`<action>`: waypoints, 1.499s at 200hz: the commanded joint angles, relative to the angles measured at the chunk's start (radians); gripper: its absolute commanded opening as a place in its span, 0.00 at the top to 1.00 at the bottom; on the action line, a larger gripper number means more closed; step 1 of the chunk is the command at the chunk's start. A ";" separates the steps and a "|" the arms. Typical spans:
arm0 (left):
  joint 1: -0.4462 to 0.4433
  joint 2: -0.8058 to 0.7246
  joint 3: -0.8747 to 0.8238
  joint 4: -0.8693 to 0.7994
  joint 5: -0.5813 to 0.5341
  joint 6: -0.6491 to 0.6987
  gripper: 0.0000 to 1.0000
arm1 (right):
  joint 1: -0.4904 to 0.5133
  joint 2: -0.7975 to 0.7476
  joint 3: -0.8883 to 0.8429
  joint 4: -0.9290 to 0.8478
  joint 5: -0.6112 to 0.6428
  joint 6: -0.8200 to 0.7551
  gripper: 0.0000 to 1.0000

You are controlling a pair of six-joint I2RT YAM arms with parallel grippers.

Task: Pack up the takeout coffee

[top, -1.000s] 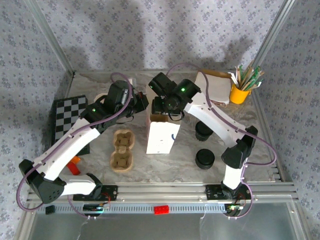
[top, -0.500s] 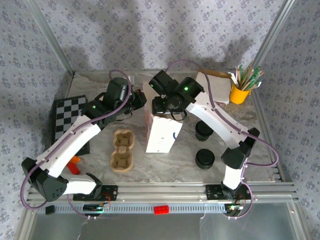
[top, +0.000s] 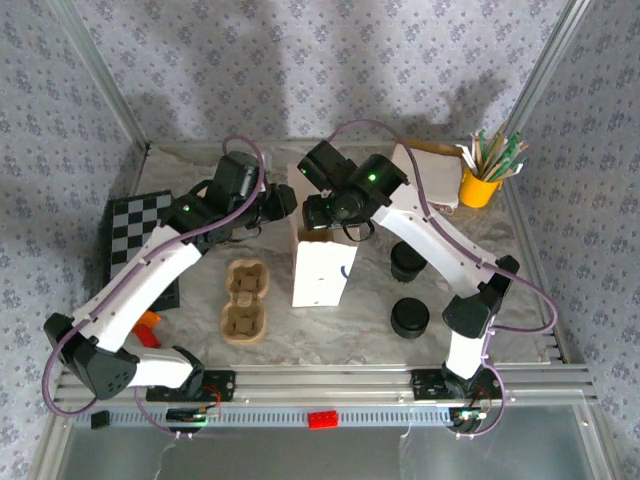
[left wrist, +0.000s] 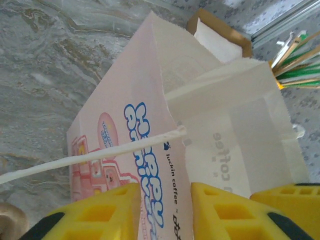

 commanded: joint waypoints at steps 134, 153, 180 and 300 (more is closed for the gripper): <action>-0.103 -0.093 0.098 -0.290 -0.096 0.057 0.42 | 0.013 -0.072 -0.027 -0.002 -0.093 -0.063 0.44; -0.108 -0.068 0.103 -0.285 -0.091 0.061 0.39 | 0.017 -0.072 -0.015 0.010 -0.085 -0.076 0.44; -0.108 -0.019 0.124 -0.306 -0.095 0.079 0.38 | 0.019 -0.074 0.001 -0.014 -0.090 -0.075 0.44; -0.080 0.003 0.182 -0.312 -0.106 0.080 0.57 | 0.008 -0.059 0.128 -0.071 -0.112 -0.143 0.49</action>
